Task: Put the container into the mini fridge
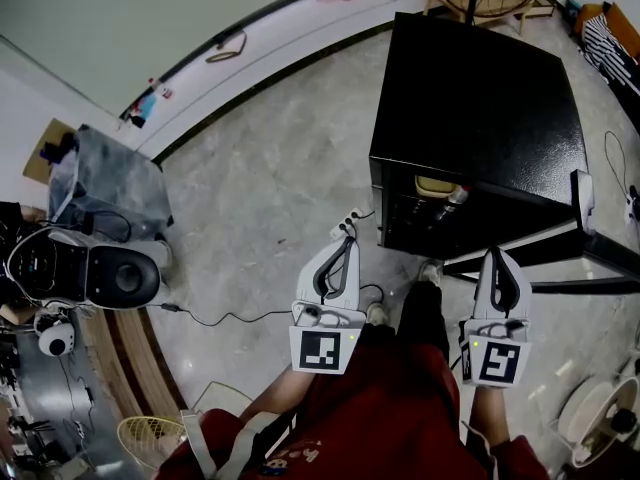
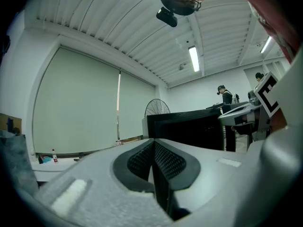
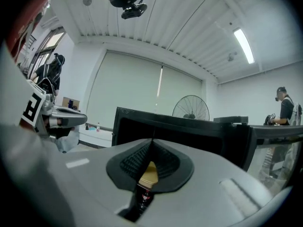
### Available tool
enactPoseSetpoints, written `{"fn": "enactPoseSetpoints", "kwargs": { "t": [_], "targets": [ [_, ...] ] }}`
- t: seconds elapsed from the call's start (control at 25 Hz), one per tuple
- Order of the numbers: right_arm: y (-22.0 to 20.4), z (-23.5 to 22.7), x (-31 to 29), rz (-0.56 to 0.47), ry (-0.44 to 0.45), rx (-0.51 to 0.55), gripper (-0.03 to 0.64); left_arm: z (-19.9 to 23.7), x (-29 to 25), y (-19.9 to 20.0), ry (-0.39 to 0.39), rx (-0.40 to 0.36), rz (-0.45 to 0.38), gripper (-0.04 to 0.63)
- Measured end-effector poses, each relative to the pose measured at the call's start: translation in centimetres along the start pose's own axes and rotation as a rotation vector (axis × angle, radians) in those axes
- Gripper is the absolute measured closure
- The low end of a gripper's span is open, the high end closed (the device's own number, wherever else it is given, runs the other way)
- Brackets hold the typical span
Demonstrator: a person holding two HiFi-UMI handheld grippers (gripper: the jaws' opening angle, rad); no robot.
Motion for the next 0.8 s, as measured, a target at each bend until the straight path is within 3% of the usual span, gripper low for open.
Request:
{"fn": "enactPoseSetpoints", "kwargs": {
  "t": [0.8],
  "targets": [
    [-0.8, 0.4, -1.0, 0.052, 0.013, -0.028, 0.618, 0.0, -0.2, -0.1, -0.003, 0.002, 0.006, 0.592]
  ]
}}
Point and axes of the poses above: the fingertips, and each gripper's own axes: x backward along the fingers, z to its left, y out of its top, the point moved 5 cm from there along x, backward along the fingers, and after that the axes turned 7 degrees about -x, right-handed, at the moved point
